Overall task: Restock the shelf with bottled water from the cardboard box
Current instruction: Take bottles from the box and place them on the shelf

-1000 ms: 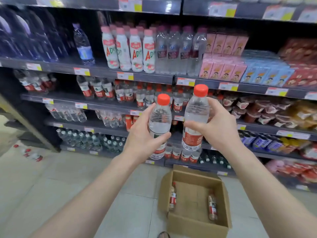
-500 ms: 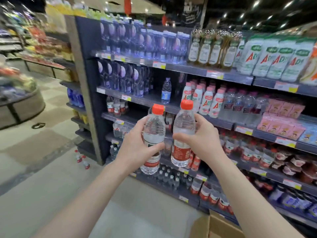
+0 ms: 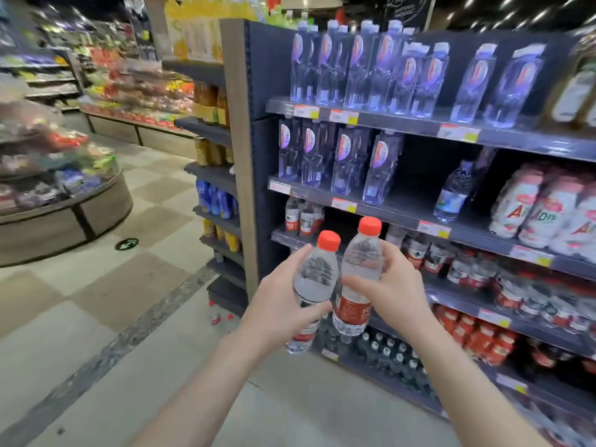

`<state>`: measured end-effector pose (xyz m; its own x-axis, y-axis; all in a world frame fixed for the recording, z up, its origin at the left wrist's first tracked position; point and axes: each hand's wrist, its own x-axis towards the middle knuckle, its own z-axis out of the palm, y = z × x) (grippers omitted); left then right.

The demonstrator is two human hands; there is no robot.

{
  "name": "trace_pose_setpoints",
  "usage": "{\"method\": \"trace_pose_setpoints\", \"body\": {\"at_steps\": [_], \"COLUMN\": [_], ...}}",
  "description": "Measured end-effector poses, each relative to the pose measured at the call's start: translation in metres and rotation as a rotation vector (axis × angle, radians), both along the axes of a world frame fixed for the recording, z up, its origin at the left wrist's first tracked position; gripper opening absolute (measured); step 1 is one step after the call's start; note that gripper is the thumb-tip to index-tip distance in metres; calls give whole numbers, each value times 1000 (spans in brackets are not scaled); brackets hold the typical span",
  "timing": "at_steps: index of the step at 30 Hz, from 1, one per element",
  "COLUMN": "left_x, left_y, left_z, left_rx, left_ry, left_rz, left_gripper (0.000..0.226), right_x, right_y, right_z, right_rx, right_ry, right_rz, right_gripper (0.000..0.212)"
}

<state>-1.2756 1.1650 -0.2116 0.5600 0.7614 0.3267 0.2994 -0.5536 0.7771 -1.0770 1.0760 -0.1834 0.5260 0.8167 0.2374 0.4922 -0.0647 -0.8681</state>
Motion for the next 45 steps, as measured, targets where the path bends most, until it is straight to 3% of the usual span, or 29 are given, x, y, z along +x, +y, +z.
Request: {"method": "trace_pose_setpoints", "body": {"at_steps": [7, 13, 19, 28, 32, 38, 45], "left_x": [4, 41, 86, 147, 163, 183, 196], "left_y": [159, 306, 400, 485, 503, 519, 534], "left_z": [-54, -124, -198, -316, -370, -436, -464], "left_rx": [-66, -57, -75, 4, 126, 189, 186], "left_ry": [-42, 48, 88, -42, -126, -249, -221], "left_rz": [-11, -38, -119, -303, -375, -438, -456], "left_gripper": [102, 100, 101, 93, 92, 80, 95], "right_x": [10, 51, 95, 163, 193, 223, 240], "right_y": [161, 309, 402, 474, 493, 512, 551], "right_z": [-53, -123, -188, -299, -333, -326, -301], "right_rx": [-33, -87, -104, -21, 65, 183, 188], "right_ry": [30, 72, 27, -50, -88, -49, -37], "right_rz": [-32, -80, -121, -194, -234, -188, -216], "right_gripper": [67, 63, 56, 57, 57, 39, 48]}}
